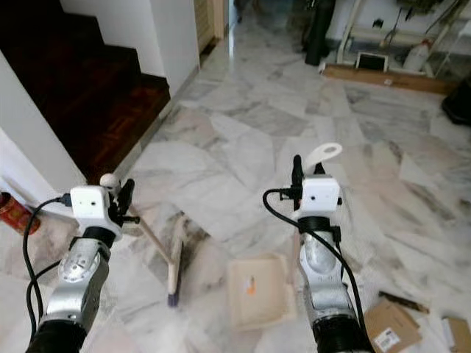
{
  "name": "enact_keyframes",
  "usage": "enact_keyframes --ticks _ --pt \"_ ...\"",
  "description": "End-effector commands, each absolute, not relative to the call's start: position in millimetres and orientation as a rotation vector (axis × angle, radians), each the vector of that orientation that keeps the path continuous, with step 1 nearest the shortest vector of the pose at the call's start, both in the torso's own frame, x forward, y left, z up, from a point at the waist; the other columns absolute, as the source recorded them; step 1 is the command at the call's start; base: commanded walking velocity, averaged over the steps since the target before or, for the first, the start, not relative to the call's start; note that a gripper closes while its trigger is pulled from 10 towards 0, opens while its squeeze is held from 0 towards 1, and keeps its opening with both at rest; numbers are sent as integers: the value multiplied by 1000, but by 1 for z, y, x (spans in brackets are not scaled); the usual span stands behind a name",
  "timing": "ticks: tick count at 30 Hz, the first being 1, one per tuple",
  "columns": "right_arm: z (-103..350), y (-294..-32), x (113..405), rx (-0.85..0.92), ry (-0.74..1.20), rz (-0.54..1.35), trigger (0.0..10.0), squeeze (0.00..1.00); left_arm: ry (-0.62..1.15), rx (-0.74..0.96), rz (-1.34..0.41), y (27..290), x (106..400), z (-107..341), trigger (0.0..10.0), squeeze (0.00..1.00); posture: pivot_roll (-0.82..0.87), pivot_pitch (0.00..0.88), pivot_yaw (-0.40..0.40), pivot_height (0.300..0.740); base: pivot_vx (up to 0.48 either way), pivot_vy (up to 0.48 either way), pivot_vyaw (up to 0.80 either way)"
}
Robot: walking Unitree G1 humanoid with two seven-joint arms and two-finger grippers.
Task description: Sweep floor
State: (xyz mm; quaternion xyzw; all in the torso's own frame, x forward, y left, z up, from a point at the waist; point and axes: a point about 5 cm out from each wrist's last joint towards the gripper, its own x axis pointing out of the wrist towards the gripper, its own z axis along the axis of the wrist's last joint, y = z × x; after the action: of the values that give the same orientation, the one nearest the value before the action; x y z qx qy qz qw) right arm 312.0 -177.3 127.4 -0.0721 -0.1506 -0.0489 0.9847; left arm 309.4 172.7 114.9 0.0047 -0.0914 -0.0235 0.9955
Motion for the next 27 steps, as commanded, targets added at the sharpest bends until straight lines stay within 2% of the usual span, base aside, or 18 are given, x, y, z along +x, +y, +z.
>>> enact_keyframes --ticks 1,7,18,27 --pt "139 -175 314 -152 -351 -90 10000 0 -223 20 -43 177 311 124 10000 0 44 107 27 740 341 0 0" --pt "138 -175 314 -151 -348 -90 10000 0 -224 20 -43 177 311 123 10000 0 43 108 29 740 342 0 0" --pt "137 -176 313 -148 -347 -95 10000 0 -229 21 -52 176 310 123 10000 0 43 55 29 740 341 0 0" --pt "137 -178 313 -146 -346 -100 10000 0 -233 23 -55 175 312 125 10000 0 45 63 30 740 342 0 0"
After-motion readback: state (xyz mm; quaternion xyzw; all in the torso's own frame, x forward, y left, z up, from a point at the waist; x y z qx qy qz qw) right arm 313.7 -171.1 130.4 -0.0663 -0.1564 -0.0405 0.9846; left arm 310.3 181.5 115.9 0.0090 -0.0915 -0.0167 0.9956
